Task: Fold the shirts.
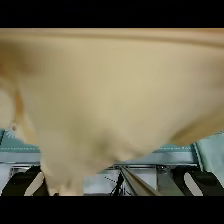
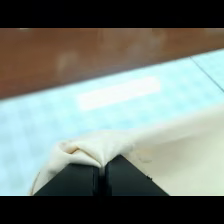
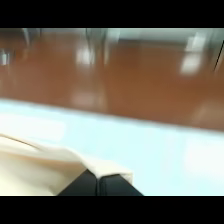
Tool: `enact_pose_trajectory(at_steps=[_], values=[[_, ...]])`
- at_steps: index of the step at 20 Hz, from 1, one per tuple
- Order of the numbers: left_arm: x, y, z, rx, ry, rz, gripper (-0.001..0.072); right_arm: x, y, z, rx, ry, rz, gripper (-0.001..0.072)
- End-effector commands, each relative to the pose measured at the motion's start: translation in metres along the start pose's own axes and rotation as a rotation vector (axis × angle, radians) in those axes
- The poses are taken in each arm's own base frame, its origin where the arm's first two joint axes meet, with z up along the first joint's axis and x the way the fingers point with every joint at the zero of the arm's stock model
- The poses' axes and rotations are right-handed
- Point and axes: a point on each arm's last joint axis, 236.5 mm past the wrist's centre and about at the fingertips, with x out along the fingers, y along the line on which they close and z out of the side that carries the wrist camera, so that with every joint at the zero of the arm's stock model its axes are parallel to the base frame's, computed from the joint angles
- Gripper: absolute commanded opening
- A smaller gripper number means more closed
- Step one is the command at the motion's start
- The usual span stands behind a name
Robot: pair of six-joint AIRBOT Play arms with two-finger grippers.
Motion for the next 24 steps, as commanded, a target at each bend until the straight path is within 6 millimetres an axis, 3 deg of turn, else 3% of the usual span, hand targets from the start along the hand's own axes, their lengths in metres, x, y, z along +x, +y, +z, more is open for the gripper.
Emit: enact_pose_trajectory(at_steps=[1,6,11,14,16,17,18,19,20,21,24], values=[[0.087,0.021,-0.047,-0.178,0.151,-0.124,0.0023,0.081,-0.028,-0.057,0.087,0.164,-0.001,0.0019],[0.222,0.1,-0.098,-0.407,0.246,-0.069,0.0023,0.225,-0.088,-0.116,0.196,0.319,-0.055,0.0019],[0.328,0.126,-0.148,-0.512,0.34,-0.087,0.0023,0.351,-0.136,-0.171,0.333,0.49,-0.047,0.0019],[0.367,0.136,-0.168,-0.558,0.368,-0.084,0.0023,0.404,-0.154,-0.179,0.502,0.496,0.006,0.0019],[0.38,0.133,-0.177,-0.62,0.384,-0.112,0.0027,0.425,-0.156,-0.177,0.641,0.483,0.078,0.002],[0.383,0.133,-0.18,-0.634,0.391,-0.116,0.0132,0.43,-0.155,-0.174,0.668,0.48,0.106,0.0061],[0.383,0.133,-0.182,-0.634,0.397,-0.117,0.0461,0.433,-0.156,-0.171,0.671,0.476,0.113,0.0293],[0.38,0.133,-0.183,-0.643,0.409,-0.121,0.071,0.433,-0.159,-0.167,0.668,0.465,0.11,0.0573],[0.372,0.132,-0.187,-0.642,0.449,-0.139,0.0708,0.429,-0.165,-0.161,0.669,0.455,0.106,0.0629],[0.357,0.137,-0.193,-0.629,0.513,-0.151,0.0708,0.421,-0.174,-0.157,0.675,0.457,0.103,0.0629],[0.288,0.172,-0.231,-0.638,0.746,-0.103,0.0707,0.373,-0.204,-0.16,0.679,0.541,0.107,0.0629]])
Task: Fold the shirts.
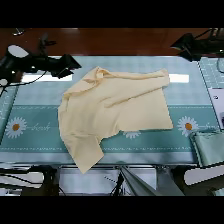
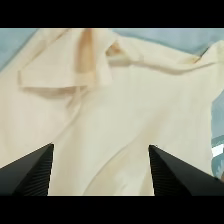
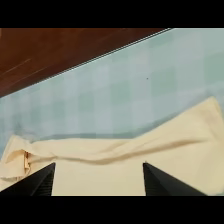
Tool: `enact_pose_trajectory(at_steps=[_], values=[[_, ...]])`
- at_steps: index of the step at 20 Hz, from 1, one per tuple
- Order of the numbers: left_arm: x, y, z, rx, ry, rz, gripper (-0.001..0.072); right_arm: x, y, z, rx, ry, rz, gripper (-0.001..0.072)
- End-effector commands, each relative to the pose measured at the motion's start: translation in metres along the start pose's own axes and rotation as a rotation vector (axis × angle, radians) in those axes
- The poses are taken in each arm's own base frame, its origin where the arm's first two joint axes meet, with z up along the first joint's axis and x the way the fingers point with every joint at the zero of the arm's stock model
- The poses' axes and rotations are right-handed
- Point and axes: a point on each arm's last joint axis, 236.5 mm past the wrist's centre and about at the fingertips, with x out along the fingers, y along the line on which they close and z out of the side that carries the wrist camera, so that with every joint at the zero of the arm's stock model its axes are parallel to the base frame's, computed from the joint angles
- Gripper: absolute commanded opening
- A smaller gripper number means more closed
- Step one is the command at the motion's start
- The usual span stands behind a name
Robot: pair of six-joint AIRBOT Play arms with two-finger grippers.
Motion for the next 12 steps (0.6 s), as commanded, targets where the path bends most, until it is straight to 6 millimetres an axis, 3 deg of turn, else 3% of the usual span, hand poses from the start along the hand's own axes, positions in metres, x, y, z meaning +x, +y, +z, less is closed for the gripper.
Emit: enact_pose_trajectory(at_steps=[1,3,6,9,12], values=[[-0.053,0.055,-0.057,-0.071,0.241,0.103,0.0707,-0.046,-0.026,-0.023,0.0,0.145,-0.004,0.0629],[-0.079,0.081,-0.09,-0.155,0.26,0.143,0.0707,-0.067,-0.055,-0.062,-0.054,0.281,-0.098,0.0628],[-0.091,0.116,-0.156,-0.275,0.249,0.168,0.0707,-0.062,-0.071,-0.104,0.015,0.243,-0.135,0.0627],[-0.096,0.146,-0.226,-0.513,0.254,0.149,0.0707,-0.04,-0.048,-0.188,-0.024,0.282,-0.045,0.0627],[-0.084,0.152,-0.264,-0.643,0.245,0.123,0.0705,-0.025,-0.038,-0.247,-0.019,0.295,-0.03,0.0627]])
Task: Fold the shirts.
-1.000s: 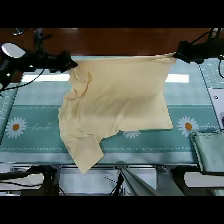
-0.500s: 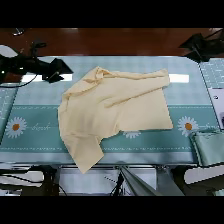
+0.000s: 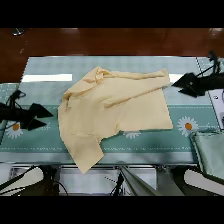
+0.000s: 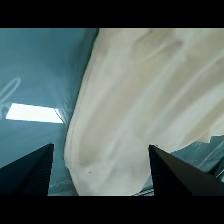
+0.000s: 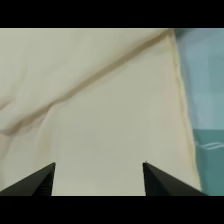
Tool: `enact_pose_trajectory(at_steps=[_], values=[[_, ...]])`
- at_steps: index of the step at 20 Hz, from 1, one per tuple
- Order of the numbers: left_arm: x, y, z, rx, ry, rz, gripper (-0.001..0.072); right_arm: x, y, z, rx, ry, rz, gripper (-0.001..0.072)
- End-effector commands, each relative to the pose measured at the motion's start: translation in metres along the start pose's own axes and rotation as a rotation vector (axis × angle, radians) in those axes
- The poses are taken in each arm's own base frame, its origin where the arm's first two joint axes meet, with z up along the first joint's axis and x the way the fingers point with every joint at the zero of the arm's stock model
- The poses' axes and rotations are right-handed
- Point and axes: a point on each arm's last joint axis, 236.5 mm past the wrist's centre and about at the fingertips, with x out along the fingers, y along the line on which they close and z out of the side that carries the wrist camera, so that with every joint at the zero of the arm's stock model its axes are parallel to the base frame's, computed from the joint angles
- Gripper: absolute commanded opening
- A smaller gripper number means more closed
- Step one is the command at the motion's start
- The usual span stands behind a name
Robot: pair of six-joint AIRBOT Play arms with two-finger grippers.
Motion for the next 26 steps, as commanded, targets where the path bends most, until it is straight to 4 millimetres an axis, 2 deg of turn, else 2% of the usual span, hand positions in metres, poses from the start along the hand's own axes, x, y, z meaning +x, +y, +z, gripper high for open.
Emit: enact_pose_trajectory(at_steps=[1,3,5,8,10,12,13,14,15,17,19,20,21,23,26], values=[[0.025,0.027,-0.035,-0.14,0.01,-0.04,0.0705,0.033,0.011,-0.058,0.002,0.0,0.031,0.0627],[0.038,0.017,-0.042,-0.119,0.015,-0.103,0.0705,0.042,0.026,-0.072,0.005,0.017,0.073,0.0627],[0.05,0.006,-0.049,-0.11,0.019,-0.16,0.0705,0.048,0.035,-0.076,-0.018,0.024,0.08,0.0627],[0.065,0.008,-0.064,-0.099,0.057,-0.167,0.0704,0.05,0.037,-0.068,0.009,-0.011,0.074,0.0627],[0.068,0.009,-0.065,-0.085,0.048,-0.171,0.0702,0.049,0.035,-0.065,0.017,-0.025,0.07,0.0627],[0.066,0.0,-0.062,-0.042,0.031,-0.212,0.0682,0.046,0.029,-0.06,0.036,-0.039,0.065,0.0628],[0.066,-0.002,-0.062,-0.03,0.028,-0.219,0.0459,0.04,0.02,-0.055,0.061,-0.055,0.058,0.0628],[0.066,-0.002,-0.062,-0.023,0.028,-0.219,0.0062,0.032,0.007,-0.048,0.097,-0.076,0.05,0.0628],[0.066,-0.003,-0.062,-0.008,0.029,-0.225,0.0023,0.02,-0.009,-0.041,0.147,-0.1,0.042,0.0628],[0.064,-0.011,-0.061,0.005,0.024,-0.257,0.0023,-0.003,-0.054,-0.043,0.229,-0.109,-0.019,0.0628],[0.059,-0.025,-0.054,0.01,-0.008,-0.319,0.0023,-0.017,-0.104,-0.079,0.291,-0.007,-0.166,0.0627],[0.057,-0.032,-0.05,0.021,-0.029,-0.351,0.0023,-0.017,-0.119,-0.099,0.334,0.05,-0.222,0.0628],[0.054,-0.037,-0.046,0.031,-0.047,-0.373,0.0023,-0.013,-0.124,-0.117,0.354,0.102,-0.237,0.0628],[0.054,-0.039,-0.043,0.032,-0.06,-0.38,0.0023,0.001,-0.112,-0.14,0.361,0.165,-0.169,0.0627],[0.054,-0.039,-0.043,0.047,-0.063,-0.38,0.0023,0.012,-0.103,-0.144,0.309,0.189,-0.162,0.0628]])
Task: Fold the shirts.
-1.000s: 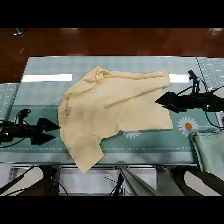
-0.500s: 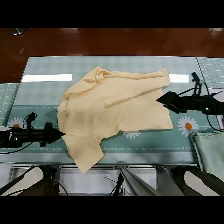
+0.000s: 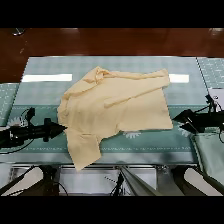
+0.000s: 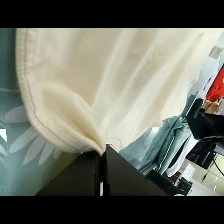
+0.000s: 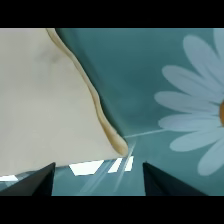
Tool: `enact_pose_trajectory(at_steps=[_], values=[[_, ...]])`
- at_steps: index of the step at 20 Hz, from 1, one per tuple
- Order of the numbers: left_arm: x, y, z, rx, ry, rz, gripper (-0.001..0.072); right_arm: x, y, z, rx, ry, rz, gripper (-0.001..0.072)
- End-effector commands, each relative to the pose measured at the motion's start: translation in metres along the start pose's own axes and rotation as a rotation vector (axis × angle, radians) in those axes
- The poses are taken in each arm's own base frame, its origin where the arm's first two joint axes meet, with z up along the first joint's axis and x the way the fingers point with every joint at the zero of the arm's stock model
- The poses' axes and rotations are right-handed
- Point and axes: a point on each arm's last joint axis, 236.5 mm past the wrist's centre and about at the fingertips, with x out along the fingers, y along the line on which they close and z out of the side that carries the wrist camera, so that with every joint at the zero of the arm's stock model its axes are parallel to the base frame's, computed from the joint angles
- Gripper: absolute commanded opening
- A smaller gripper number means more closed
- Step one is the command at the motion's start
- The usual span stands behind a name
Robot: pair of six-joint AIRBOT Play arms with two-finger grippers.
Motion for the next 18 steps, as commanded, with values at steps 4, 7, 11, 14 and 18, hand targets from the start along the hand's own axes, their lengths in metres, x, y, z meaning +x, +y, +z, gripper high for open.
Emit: enact_pose_trajectory(at_steps=[4,7,11,14,18], values=[[0.0,-0.004,0.005,0.024,-0.021,-0.018,0.0023,0.028,0.003,-0.015,0.002,0.092,0.013,0.0628],[0.0,-0.001,0.009,0.024,-0.041,-0.004,0.0023,0.039,0.024,0.0,0.048,0.06,0.128,0.0627],[0.0,0.0,0.011,0.024,-0.049,0.003,0.0023,0.057,0.036,0.0,0.036,0.078,0.145,0.061],[0.007,-0.003,0.004,0.05,-0.016,0.01,0.0023,0.065,0.058,0.004,-0.07,0.067,0.126,0.0022],[0.0,-0.048,0.027,0.118,-0.074,-0.054,0.0022,0.013,0.119,0.045,-0.225,0.011,0.193,0.0019]])
